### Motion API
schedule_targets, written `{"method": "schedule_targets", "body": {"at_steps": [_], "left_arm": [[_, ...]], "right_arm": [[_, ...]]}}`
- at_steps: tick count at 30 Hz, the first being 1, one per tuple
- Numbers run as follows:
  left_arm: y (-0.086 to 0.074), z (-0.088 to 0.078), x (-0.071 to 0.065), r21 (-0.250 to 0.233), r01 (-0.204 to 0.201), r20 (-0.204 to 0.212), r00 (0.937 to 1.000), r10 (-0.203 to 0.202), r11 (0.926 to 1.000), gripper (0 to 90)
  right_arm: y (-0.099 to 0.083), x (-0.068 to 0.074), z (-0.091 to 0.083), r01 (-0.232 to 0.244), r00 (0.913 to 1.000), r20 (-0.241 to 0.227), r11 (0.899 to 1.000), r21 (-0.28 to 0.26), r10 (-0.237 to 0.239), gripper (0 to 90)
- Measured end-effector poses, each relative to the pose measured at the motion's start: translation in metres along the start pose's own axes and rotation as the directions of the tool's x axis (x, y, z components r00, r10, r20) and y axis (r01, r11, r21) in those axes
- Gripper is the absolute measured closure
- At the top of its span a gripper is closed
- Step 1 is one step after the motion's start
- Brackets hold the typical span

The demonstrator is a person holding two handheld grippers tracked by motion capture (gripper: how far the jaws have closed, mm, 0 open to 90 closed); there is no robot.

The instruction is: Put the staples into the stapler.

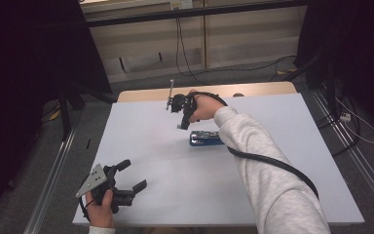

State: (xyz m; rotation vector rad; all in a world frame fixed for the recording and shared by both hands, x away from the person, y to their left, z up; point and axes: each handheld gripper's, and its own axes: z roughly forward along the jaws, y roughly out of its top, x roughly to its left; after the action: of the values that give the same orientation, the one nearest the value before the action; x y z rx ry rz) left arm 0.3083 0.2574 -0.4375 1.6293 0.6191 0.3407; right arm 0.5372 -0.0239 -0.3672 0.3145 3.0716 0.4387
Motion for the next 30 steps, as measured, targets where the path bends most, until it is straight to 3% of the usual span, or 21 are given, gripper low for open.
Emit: {"method": "schedule_targets", "body": {"at_steps": [17, 30], "left_arm": [[0.0, -0.001, 0.001, 0.004, -0.003, -0.006, 1.0, 0.003, 1.0, 2.3], [0.0, -0.001, 0.002, 0.004, -0.008, -0.009, 0.9999, 0.008, 1.0, 2.3]], "right_arm": [[-0.011, 0.0, -0.004, -0.015, 0.9999, 0.004, 1.0, 0.0, 0.015, 78.5], [-0.019, -0.004, -0.009, -0.027, 0.9996, 0.003, 0.999, -0.034, 0.027, 78.4]]}}
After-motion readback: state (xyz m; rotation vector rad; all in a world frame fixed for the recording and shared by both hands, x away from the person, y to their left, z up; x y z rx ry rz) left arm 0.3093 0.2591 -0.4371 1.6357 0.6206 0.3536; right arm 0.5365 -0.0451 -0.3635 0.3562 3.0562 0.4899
